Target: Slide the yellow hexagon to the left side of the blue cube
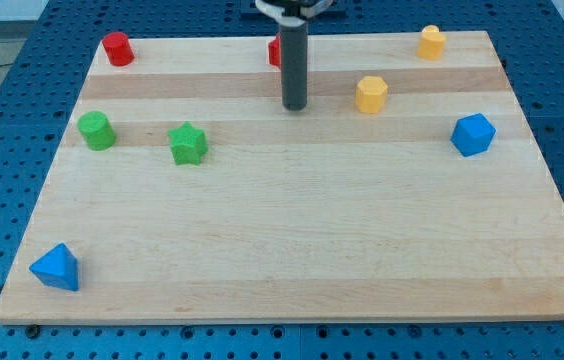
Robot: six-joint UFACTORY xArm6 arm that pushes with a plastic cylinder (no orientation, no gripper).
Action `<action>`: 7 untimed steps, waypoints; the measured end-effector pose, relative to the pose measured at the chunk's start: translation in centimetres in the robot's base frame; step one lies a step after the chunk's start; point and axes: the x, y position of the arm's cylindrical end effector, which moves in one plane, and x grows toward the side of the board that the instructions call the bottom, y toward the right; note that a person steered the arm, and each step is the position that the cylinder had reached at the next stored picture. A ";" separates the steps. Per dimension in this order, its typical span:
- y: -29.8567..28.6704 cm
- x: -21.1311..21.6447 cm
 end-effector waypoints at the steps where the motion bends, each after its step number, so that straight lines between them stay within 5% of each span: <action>1: 2.8 -2.3; 7: 15.0 0.2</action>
